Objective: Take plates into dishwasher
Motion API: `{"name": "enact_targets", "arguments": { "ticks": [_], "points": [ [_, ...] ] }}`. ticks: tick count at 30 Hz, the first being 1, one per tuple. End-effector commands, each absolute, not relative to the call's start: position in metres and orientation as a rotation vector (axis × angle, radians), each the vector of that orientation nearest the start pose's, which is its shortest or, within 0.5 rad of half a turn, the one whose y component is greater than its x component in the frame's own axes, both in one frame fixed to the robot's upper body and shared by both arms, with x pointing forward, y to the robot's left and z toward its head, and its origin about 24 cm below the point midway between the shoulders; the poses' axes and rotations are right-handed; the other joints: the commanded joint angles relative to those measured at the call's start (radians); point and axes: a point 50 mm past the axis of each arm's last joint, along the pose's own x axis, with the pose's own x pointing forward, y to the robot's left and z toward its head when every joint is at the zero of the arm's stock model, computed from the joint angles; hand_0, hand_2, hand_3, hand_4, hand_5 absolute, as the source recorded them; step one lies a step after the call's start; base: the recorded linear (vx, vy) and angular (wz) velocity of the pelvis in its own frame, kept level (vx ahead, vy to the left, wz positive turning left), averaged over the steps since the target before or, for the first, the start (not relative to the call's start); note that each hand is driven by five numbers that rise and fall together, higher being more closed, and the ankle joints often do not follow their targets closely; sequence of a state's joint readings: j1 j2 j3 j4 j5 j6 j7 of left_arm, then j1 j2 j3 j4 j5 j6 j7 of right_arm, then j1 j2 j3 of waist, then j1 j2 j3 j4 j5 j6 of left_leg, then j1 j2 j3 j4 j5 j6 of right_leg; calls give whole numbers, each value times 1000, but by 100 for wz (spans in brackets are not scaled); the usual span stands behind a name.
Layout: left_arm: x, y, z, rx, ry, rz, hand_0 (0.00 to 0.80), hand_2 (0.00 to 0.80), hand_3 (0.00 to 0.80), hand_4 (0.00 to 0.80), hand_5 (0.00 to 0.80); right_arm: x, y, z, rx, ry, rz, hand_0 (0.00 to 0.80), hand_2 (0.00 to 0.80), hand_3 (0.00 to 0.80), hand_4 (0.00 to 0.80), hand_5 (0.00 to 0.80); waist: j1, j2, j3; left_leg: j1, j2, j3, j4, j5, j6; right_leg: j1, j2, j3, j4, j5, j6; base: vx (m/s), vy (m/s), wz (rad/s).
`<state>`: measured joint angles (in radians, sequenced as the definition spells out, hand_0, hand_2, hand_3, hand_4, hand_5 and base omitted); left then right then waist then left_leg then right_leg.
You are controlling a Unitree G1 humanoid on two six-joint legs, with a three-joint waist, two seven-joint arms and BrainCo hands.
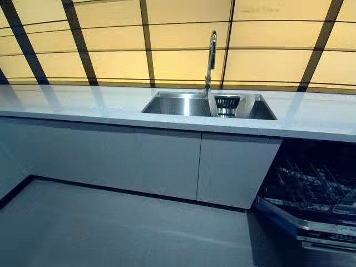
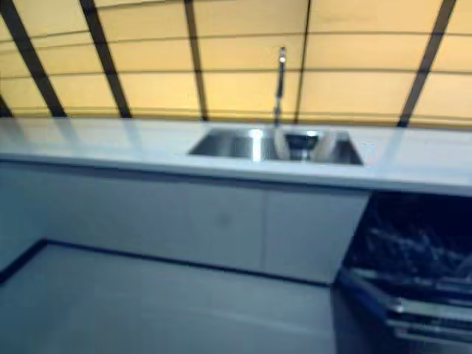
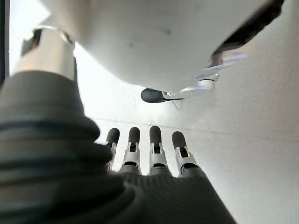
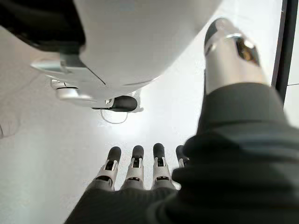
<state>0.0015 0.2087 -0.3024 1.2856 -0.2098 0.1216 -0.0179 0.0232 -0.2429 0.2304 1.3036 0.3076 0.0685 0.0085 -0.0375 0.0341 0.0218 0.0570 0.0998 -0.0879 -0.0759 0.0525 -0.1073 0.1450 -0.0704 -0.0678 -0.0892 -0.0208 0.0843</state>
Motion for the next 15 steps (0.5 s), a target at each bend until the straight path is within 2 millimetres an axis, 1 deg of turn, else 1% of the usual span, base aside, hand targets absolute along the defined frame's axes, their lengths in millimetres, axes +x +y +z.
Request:
{"name": "enact_targets", "arguments": {
  "ticks": [1,7,15],
  "points": [
    [75,208,-172,203,1407,-16,0,0,0,0,0,75,-219,-170,-56,1364,-140,0,0,0,0,0,8,-52,27,42,-170,77,-11,-51,145,-68,78,26,24,69,-29,0,0,0],
    [75,207,-172,159,1421,-33,0,0,0,0,0,76,-218,-170,-57,1367,-140,0,0,0,0,0,6,-52,29,44,-169,76,-11,-53,146,-67,80,29,26,69,-29,0,0,0],
    [75,209,-172,180,1410,-10,0,0,0,0,0,75,-218,-170,-56,1368,-137,0,0,0,0,0,7,-50,26,43,-167,80,-10,-53,145,-68,77,26,30,65,-29,8,0,0]
  ]
}}
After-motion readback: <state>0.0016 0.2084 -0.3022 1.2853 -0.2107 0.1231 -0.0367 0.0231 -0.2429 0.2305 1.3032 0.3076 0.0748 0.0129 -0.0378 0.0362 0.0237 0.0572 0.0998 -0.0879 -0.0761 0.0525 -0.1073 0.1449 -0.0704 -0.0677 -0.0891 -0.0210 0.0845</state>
